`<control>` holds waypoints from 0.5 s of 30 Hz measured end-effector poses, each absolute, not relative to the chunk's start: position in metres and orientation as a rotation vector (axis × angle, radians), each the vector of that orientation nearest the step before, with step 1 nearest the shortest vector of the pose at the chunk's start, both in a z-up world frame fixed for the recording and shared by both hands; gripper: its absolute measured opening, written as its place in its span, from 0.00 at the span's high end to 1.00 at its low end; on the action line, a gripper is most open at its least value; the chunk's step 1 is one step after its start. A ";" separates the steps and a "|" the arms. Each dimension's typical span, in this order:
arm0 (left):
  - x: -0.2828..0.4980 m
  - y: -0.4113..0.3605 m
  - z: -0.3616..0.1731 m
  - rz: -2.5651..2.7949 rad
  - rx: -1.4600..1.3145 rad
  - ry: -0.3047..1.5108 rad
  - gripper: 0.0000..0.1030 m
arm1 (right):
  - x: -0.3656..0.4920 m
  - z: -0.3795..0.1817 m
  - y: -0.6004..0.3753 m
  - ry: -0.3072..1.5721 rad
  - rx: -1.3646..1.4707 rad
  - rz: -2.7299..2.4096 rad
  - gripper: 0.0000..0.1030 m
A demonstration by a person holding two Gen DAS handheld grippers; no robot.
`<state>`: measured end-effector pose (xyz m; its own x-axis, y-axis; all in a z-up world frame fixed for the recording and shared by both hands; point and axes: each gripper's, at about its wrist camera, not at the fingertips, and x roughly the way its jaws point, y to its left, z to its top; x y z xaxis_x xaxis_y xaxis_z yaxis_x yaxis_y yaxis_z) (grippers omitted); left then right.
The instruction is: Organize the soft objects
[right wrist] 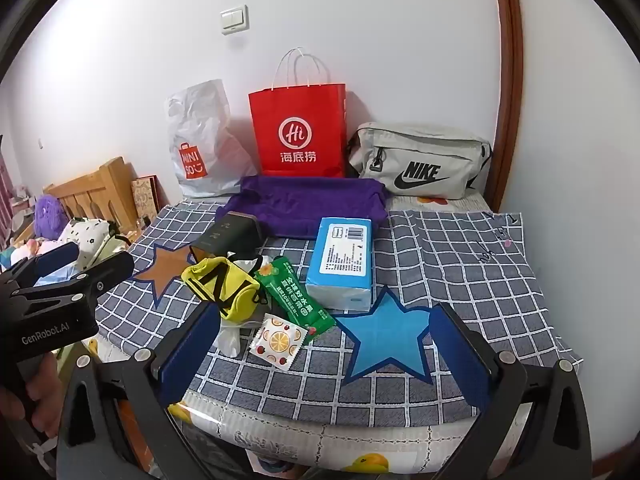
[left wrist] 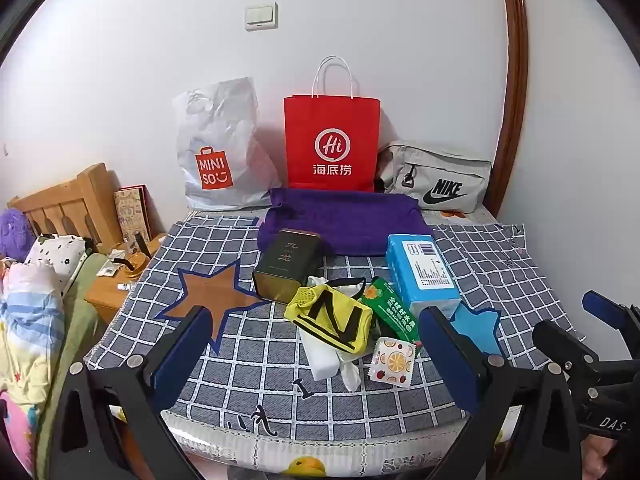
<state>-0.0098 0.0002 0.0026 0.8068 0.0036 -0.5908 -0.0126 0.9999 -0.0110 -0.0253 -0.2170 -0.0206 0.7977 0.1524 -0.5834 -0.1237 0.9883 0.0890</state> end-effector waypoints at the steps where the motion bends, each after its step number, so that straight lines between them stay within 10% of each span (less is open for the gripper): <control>1: -0.010 0.000 0.003 0.009 -0.014 0.632 0.00 | -0.025 -0.021 -0.217 0.631 0.048 0.149 0.00; 15: -0.011 0.002 0.002 0.011 -0.011 0.631 0.00 | -0.028 -0.019 -0.218 0.625 0.038 0.150 0.00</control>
<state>-0.0108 0.0016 0.0022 0.8072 0.0065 -0.5903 -0.0135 0.9999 -0.0075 -0.0278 -0.2177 -0.0189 0.8006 0.1513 -0.5798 -0.1284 0.9884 0.0807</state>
